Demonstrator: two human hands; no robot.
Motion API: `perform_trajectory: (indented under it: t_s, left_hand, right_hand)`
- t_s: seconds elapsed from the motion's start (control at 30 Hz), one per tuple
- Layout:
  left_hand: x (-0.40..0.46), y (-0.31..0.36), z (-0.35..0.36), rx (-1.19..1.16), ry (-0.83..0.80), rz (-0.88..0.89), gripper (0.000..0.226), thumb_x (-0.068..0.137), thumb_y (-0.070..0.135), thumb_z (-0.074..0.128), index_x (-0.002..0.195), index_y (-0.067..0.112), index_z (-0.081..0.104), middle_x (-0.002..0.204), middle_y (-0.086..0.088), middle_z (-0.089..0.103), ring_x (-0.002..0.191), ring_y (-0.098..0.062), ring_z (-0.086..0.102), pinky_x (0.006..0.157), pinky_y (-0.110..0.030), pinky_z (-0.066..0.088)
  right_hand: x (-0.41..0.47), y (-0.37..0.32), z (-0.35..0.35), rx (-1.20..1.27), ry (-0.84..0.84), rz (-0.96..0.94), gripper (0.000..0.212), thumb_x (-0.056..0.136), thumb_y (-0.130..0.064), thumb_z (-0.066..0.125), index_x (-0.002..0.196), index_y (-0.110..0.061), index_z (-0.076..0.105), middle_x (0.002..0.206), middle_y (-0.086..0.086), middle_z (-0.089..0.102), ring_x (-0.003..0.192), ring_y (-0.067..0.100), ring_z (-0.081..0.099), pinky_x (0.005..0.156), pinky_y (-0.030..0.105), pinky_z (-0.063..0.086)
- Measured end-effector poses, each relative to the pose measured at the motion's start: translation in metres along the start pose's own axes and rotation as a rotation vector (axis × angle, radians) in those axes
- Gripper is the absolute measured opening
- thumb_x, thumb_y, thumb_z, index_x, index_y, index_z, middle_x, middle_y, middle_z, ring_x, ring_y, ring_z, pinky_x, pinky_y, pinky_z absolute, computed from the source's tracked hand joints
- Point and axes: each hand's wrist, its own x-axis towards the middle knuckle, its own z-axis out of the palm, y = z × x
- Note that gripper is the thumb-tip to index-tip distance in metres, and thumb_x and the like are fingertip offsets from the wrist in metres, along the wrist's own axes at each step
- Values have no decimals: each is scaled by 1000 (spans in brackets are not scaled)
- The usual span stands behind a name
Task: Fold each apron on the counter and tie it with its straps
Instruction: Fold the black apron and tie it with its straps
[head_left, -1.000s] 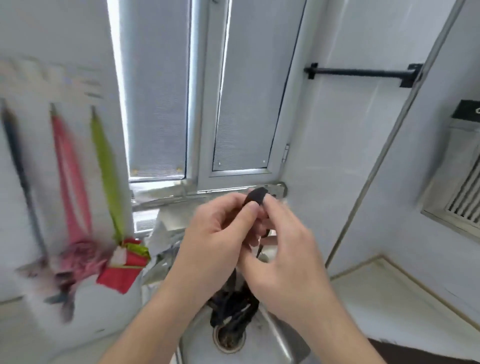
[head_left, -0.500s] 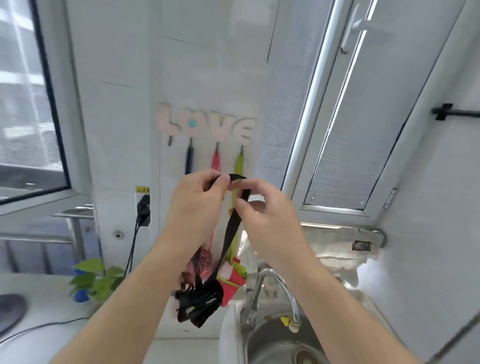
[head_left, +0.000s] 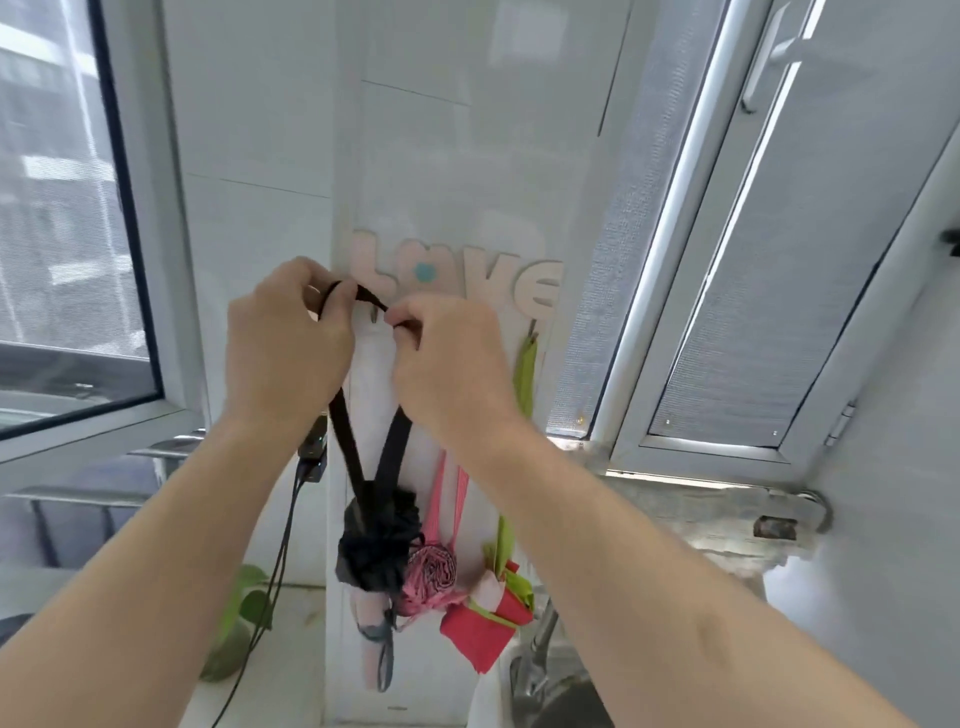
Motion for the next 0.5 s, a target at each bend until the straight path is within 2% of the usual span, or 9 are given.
perform_trajectory:
  t_s: [0.13, 0.2, 0.27, 0.33, 0.4, 0.43, 0.5]
  left_hand:
    - [-10, -6, -1, 220, -105, 3, 16, 94, 35, 62, 83, 25, 68, 72, 8, 67, 72, -24, 64, 65, -37, 54]
    - [-16, -5, -3, 308, -224, -29, 20, 92, 35, 61, 77, 23, 68, 71, 3, 68, 71, -28, 64, 65, -38, 57]
    - [-20, -2, -5, 359, -277, -30, 22, 93, 36, 60, 76, 23, 68, 73, 0, 69, 72, -31, 66, 66, -40, 57]
    - [-26, 2, -7, 374, -185, 32, 11, 94, 34, 62, 93, 25, 68, 94, 0, 69, 84, -32, 65, 71, -44, 56]
    - [-41, 10, -2, 297, -49, 126, 22, 92, 26, 67, 112, 19, 59, 115, -6, 57, 99, -34, 59, 78, -50, 52]
    - [-51, 15, 2, 209, -4, 198, 25, 91, 20, 67, 113, 15, 57, 114, -10, 54, 99, -35, 57, 80, -50, 50]
    - [-78, 29, 16, 63, -4, 320, 22, 88, 10, 65, 109, 8, 59, 106, -12, 56, 91, -30, 55, 81, -40, 48]
  right_hand:
    - [-14, 8, 20, -227, -121, -83, 32, 90, 5, 59, 115, -7, 73, 109, 10, 69, 98, 27, 66, 82, 38, 56]
    - [-19, 12, 27, -238, -131, -87, 33, 84, 8, 61, 108, -9, 75, 102, 8, 68, 93, 26, 65, 78, 36, 55]
    - [-20, 17, 31, -185, -88, -61, 30, 84, 6, 62, 105, -11, 77, 99, 6, 70, 90, 24, 66, 79, 36, 55]
    - [-26, 20, 30, -91, -98, -28, 32, 87, 2, 61, 109, -13, 78, 101, 5, 73, 93, 25, 68, 81, 40, 57]
    - [-45, 21, 21, -22, -137, 0, 25, 90, -2, 59, 99, -15, 77, 89, 3, 71, 82, 24, 66, 69, 40, 58]
    - [-58, 23, 14, 16, -135, 11, 22, 89, -2, 58, 84, -16, 73, 75, 0, 64, 70, 22, 60, 59, 38, 54]
    - [-86, 33, -6, 66, -119, 79, 37, 85, 1, 57, 62, -26, 51, 59, -8, 47, 57, 15, 45, 48, 31, 39]
